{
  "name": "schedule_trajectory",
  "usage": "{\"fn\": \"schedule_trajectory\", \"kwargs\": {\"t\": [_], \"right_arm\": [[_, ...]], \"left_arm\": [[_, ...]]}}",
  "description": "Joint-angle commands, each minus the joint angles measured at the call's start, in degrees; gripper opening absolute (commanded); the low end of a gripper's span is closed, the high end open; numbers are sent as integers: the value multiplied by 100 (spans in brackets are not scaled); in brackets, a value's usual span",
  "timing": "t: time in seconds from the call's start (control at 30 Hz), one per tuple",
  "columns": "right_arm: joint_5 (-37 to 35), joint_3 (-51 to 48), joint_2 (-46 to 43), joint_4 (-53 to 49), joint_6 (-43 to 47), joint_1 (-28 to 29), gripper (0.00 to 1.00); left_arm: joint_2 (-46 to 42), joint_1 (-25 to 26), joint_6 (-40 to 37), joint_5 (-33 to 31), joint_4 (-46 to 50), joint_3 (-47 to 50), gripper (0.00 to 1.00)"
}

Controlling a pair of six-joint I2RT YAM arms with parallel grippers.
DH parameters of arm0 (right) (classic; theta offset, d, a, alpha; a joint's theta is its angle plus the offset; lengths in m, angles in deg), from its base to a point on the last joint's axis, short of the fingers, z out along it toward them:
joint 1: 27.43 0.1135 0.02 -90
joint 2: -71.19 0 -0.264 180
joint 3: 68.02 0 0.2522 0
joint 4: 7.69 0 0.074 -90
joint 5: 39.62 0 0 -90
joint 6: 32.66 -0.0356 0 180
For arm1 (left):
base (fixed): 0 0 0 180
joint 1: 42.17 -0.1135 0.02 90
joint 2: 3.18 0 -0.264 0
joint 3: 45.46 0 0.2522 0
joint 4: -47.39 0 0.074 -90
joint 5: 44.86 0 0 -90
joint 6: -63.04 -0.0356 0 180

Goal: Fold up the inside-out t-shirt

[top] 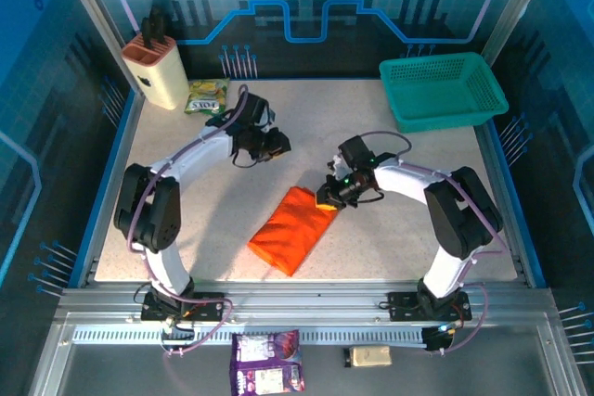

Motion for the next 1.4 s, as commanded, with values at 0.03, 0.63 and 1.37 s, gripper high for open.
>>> {"fn": "schedule_trajectory", "kwargs": {"t": [0.03, 0.63, 1.37], "right_arm": [[395, 833, 287, -331, 687, -120, 15], [1239, 2711, 2608, -778, 1452, 54, 16], [1778, 2560, 2138, -1131, 1765, 522, 17]], "left_arm": [[-567, 286, 209, 32, 12, 885, 22], [-2232, 1181, 1567, -500, -98, 3271, 17], [-2925, 1704, 2125, -296, 338, 4467, 6]]}}
